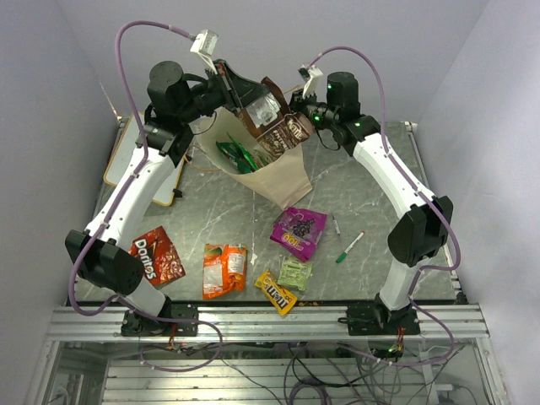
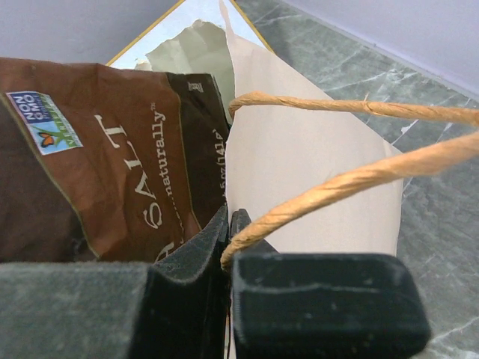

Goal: Place the snacks into the paper bag
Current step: Place the snack in the paper bag, then pick up the snack from the center of the board.

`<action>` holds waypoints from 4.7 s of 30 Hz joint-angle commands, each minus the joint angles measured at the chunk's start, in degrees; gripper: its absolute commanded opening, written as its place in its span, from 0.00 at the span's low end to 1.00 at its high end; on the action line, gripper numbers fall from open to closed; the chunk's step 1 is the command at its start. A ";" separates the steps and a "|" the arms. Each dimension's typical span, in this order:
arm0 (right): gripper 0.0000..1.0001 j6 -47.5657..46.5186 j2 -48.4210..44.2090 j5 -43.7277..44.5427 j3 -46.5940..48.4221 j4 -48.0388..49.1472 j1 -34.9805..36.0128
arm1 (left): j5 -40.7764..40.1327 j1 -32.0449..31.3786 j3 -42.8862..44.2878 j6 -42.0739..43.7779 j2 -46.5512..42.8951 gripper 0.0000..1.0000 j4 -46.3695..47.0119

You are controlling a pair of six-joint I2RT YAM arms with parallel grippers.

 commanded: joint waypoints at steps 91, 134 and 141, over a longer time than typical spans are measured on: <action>0.00 -7.43 -3.93 0.65 -0.68 -1.13 -1.15 | -25.89 26.27 -22.47 67.52 -23.39 0.70 -61.53; 0.00 -8.51 -7.19 1.83 -6.52 0.11 -1.15 | -15.41 41.73 -36.94 90.80 2.60 0.89 -49.86; 0.00 -8.51 -7.95 1.77 -7.79 0.66 -1.16 | -16.30 39.46 -34.05 92.42 10.17 0.87 -53.21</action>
